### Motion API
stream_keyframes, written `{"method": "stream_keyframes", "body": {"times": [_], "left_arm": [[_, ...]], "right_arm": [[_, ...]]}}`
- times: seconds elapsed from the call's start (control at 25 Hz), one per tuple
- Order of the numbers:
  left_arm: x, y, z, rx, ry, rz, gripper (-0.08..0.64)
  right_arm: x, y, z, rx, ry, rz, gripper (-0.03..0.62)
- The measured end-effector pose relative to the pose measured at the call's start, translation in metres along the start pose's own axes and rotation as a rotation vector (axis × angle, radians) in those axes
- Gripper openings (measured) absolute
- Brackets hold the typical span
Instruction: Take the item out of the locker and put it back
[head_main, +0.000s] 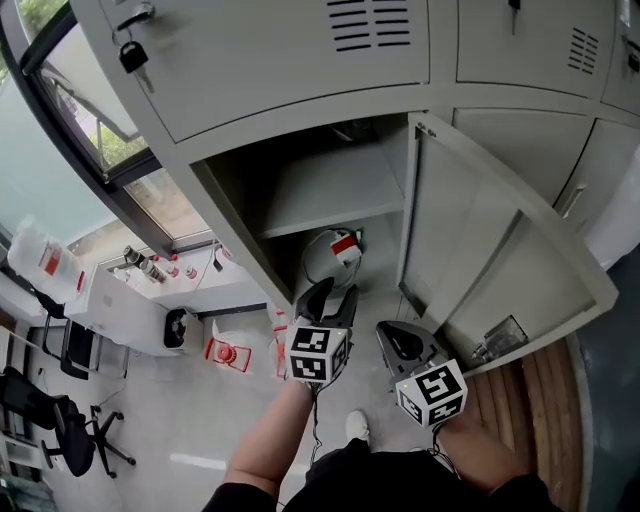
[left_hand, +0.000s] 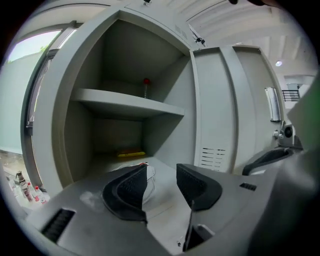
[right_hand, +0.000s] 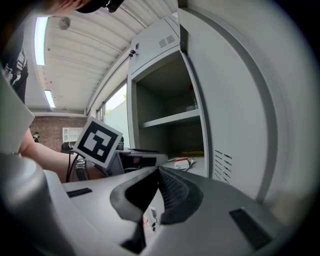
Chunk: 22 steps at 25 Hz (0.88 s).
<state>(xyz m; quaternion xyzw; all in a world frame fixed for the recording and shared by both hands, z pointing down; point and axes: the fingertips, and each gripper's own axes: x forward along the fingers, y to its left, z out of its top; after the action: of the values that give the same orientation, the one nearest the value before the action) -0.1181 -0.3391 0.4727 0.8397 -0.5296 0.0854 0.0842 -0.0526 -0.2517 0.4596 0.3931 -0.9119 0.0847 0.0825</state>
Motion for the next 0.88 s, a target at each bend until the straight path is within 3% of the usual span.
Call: {"method": "stream_keyframes", "body": {"times": [0.24,0.44,0.68,0.88], "left_arm": [[0.036,0.014,0.003,0.001,0.018,0.019,0.226],[0.062,0.030,0.005,-0.021,0.027,0.086,0.258],[0.089,0.045,-0.003,-0.058,0.070,0.142,0.279],[0.100,0.048,-0.008,-0.027,0.124,0.176,0.287]], "right_arm": [[0.003,-0.008,-0.006,0.006,0.021,-0.032,0.052],[0.007,-0.012,-0.008,0.007,0.033,-0.050,0.052],[0.015,-0.016,-0.009,0.008,0.045,-0.064,0.052],[0.021,-0.021,-0.010,0.014,0.052,-0.075,0.052]]}}
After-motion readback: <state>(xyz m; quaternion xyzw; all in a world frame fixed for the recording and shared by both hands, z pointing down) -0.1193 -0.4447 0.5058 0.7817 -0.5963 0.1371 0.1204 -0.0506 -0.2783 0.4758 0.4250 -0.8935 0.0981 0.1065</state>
